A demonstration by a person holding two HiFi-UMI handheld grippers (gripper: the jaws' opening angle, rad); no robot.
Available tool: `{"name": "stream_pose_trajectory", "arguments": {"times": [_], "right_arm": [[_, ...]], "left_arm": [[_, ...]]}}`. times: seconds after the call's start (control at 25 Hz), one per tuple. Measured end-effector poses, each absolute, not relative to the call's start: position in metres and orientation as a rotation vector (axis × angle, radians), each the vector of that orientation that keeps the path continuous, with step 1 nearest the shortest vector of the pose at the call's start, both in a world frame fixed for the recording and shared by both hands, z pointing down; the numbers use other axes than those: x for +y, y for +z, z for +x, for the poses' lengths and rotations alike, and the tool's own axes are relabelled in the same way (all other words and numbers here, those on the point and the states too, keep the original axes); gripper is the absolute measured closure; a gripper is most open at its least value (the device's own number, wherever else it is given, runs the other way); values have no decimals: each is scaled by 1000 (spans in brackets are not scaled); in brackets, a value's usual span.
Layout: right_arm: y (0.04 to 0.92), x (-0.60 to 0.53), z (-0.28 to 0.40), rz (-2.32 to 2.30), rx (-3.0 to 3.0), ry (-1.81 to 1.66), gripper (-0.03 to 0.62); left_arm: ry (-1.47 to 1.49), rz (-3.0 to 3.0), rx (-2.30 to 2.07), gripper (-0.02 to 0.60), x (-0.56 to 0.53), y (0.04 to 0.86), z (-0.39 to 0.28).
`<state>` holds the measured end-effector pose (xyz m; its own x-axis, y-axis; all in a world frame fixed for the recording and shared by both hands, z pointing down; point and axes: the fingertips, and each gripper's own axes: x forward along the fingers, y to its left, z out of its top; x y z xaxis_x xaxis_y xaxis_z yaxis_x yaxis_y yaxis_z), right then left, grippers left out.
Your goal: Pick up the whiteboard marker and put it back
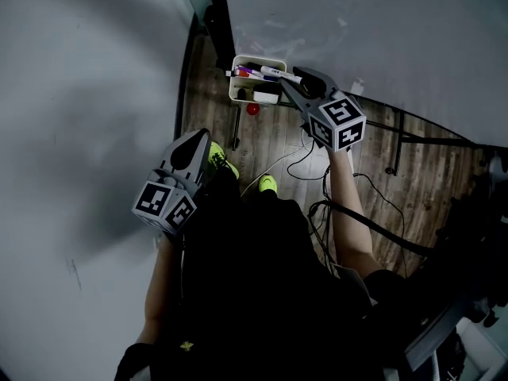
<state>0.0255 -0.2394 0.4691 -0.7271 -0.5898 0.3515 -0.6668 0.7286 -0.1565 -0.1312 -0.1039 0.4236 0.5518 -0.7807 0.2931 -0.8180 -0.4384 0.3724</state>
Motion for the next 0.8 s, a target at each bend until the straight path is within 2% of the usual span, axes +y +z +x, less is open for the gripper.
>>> {"name": "stream_pose_trajectory", "arguments": {"times": [0.2, 0.8], "right_arm": [[469, -238, 24, 972, -2654, 378, 496], [460, -231, 23, 986, -2695, 478, 522]], "left_arm": [[104, 2319, -1295, 549, -105, 423, -132], [81, 2335, -1305, 549, -100, 419, -132]]}}
